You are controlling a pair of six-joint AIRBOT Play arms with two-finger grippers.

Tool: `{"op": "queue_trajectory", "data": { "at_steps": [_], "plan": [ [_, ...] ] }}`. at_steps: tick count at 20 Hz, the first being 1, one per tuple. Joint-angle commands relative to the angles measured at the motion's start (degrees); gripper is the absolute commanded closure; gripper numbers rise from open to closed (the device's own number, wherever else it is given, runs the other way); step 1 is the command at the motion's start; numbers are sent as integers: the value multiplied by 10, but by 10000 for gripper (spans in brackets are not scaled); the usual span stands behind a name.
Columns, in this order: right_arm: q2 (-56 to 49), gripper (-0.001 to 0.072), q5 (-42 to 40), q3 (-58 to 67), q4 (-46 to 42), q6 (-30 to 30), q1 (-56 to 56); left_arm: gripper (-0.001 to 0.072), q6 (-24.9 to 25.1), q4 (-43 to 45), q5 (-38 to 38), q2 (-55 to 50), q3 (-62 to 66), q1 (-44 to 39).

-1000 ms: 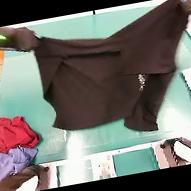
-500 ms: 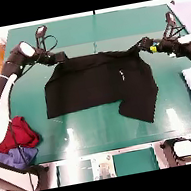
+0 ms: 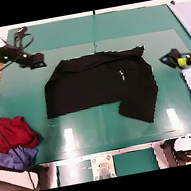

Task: Fold the shirts.

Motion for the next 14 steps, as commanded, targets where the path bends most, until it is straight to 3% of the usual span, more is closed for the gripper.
{"op": "queue_trajectory", "data": {
  "at_steps": [1, 7, 10, 14],
  "plan": [
    [26, 310, 38, -101, -18, 9, -88, 686, 14, -3, -57, 68, -85, 49],
    [-11, 311, 31, -157, -18, 10, -89, 687, 49, -34, -1, 211, -370, 178],
    [-51, 322, 17, -157, -17, 11, -44, 686, 52, -52, -3, 213, -421, 225],
    [-79, 421, -3, -155, -17, 5, -19, 686, 51, -59, -7, 214, -431, 229]
  ]
}}
